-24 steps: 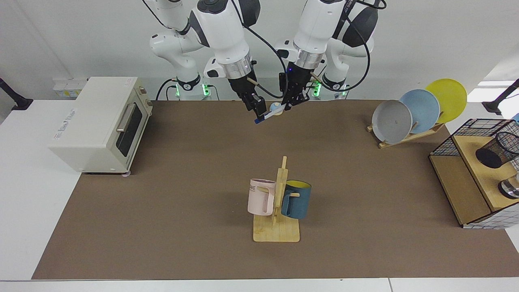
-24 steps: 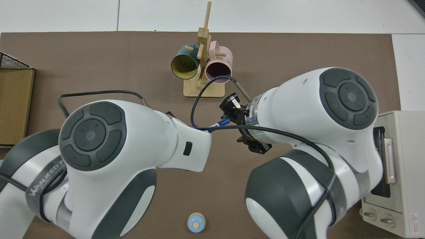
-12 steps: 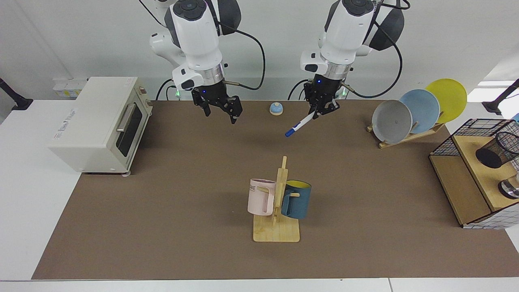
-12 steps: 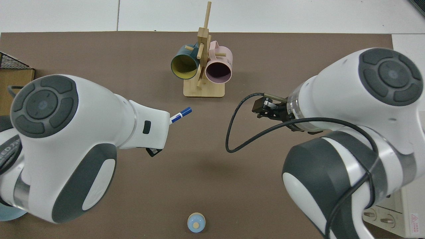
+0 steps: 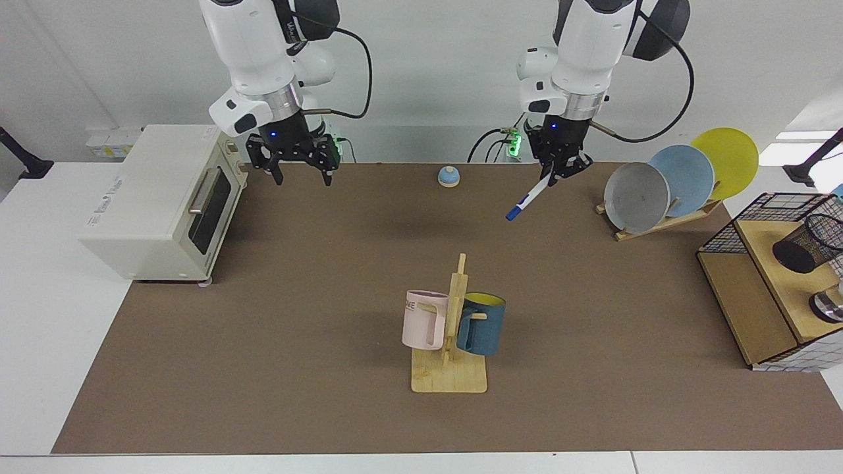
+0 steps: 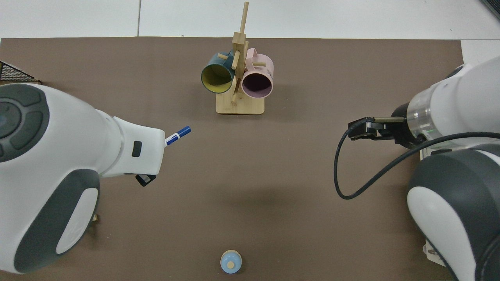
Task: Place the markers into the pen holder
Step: 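Carry the marker with the left gripper while the right gripper withdraws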
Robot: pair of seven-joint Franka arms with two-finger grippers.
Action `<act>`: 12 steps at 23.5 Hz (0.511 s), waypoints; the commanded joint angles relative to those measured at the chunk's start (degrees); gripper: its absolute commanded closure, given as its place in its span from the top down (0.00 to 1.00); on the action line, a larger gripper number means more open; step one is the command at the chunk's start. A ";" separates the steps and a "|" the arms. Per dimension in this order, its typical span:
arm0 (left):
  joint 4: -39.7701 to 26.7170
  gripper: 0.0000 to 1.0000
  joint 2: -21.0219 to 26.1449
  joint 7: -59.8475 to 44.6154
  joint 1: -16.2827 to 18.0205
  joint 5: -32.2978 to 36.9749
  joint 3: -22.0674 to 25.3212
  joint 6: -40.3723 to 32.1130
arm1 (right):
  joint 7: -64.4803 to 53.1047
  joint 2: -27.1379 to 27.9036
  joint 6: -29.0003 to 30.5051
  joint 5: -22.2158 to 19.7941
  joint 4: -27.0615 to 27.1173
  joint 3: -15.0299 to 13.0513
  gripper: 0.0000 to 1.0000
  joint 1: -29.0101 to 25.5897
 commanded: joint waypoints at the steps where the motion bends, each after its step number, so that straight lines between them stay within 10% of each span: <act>1: 2.07 0.00 -0.88 -0.22 1.22 4.01 0.42 -3.92 | -5.13 -0.83 -0.76 -0.97 -1.18 0.82 1.00 -4.09; 12: 5.68 0.00 -0.52 0.91 1.84 14.82 1.65 -9.63 | -8.03 0.84 -2.60 -3.69 1.80 0.91 1.00 -5.50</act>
